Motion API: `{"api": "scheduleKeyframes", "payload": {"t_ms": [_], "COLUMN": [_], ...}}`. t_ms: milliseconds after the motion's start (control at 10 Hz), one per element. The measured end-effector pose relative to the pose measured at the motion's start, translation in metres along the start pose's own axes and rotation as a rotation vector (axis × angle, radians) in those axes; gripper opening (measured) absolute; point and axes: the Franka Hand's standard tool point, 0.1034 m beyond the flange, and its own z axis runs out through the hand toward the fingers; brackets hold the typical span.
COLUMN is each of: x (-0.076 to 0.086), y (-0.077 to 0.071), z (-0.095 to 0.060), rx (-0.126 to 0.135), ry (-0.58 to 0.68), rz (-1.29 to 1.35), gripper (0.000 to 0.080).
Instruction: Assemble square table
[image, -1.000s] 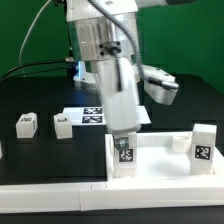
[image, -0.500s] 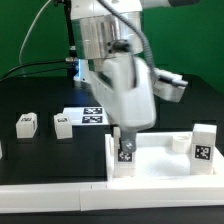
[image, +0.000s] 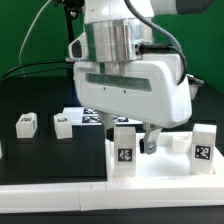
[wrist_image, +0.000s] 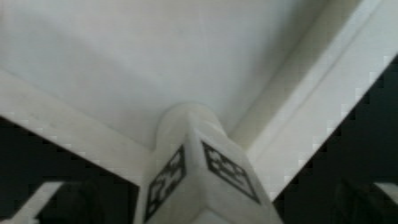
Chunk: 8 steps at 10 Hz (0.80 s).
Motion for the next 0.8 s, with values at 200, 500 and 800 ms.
{"api": "scheduleKeyframes", "payload": {"t_ms": [200, 500, 800], "x": [0.0067, 0.0052, 0.0049], "y": [-0.0055, -0.0022, -0.0023], "z": [-0.0067, -0.0047, -0.0046], "rx": [-0.02, -0.035, -0.035], "ry": [0.01, -0.017, -0.015], "rz": [-0.419, -0.556, -0.402], "gripper": [0.0648, 0.0648, 0.0385]}}
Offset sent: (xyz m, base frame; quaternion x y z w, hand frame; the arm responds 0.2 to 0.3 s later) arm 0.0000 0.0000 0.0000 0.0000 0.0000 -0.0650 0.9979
